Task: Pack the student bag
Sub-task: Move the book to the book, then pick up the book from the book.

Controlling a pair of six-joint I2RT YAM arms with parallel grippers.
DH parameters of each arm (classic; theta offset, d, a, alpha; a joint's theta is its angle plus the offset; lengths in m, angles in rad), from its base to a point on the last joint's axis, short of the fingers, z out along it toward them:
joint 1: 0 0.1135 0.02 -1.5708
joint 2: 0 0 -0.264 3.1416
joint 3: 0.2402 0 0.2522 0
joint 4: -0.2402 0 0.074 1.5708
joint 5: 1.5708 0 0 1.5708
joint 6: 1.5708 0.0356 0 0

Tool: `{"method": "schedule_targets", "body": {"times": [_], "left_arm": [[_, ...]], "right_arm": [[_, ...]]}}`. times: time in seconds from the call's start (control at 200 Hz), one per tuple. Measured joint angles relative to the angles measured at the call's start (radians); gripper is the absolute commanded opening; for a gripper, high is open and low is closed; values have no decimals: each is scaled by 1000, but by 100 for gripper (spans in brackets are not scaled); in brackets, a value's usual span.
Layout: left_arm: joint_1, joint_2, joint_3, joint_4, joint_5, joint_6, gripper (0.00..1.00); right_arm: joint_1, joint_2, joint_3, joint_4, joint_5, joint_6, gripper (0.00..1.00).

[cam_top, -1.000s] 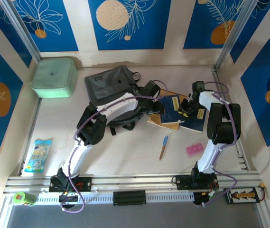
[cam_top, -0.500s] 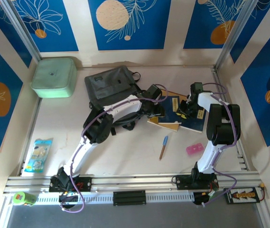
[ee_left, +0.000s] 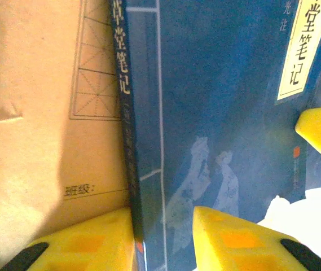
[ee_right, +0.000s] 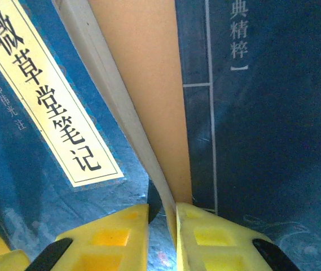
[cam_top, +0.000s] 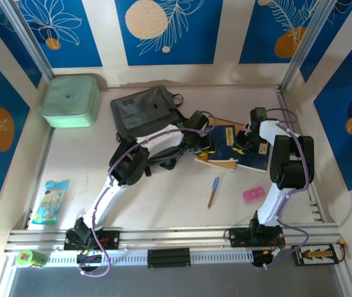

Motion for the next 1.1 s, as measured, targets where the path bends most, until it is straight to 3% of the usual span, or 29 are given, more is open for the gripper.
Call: {"method": "schedule_targets", "body": {"times": [0.305, 0.56, 0.72, 0.82, 0.99, 1.1], "left_arm": [[1, -132, -173, 245, 125, -58, 32], [-1, -150, -176, 267, 142, -59, 30], [-1, -140, -163, 229, 141, -50, 15], [-1, -130, -138, 185, 138, -31, 0], [2, -129, -106, 154, 135, -4, 0], [15, -146, -117, 154, 134, 5, 0]], "right_arm": [[-1, 0, -8, 4, -19, 7, 19], [-1, -2, -18, 13, -49, 9, 19], [-4, -23, -39, 29, -51, 22, 21], [-13, -42, -58, 34, -51, 37, 30], [-41, -144, -116, 39, -71, 88, 51], [-72, -245, -156, 83, -126, 134, 59]]}}
